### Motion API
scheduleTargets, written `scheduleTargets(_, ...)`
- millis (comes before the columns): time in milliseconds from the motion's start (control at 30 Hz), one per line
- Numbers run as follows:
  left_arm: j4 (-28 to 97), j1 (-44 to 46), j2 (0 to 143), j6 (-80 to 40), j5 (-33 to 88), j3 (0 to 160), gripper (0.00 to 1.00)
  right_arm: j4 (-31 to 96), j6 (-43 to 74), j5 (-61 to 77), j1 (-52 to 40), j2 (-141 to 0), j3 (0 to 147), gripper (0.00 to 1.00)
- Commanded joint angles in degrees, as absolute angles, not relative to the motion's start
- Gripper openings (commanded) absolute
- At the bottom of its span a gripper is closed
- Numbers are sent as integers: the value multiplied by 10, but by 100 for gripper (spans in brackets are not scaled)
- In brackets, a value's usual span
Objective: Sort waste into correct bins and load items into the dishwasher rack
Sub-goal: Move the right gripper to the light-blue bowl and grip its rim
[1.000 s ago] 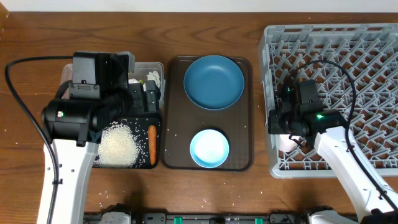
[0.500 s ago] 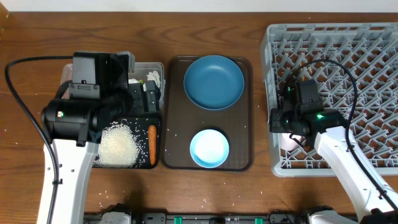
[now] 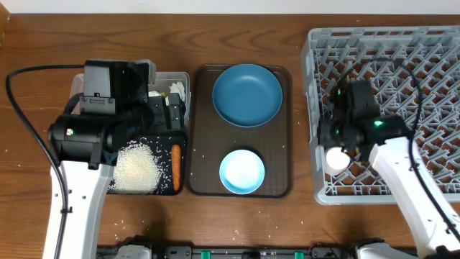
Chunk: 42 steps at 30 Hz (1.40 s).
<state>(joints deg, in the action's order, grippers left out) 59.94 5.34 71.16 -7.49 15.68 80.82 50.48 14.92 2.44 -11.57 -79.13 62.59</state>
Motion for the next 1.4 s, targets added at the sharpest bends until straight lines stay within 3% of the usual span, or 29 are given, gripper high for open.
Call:
scheduleTargets(0,601,51,712,-76,151,809,97,531,150,60,-116,-790,700,36)
scheduleTargets(267,601,50,712,-76,151,809,97,590,155,181,-170,-790,766,36)
scheduleTargets(467,601,50,712,-76,151,809,96,587,173,140,-275,-795,746,36)
scheduleTargets(967,601,50,712,-76,151,809,97,368,236,83,-519,-826,596,39)
scheduleTargets(1367,601,50,712,-76,151,809,97,253,238,41,-593,-955,545,41)
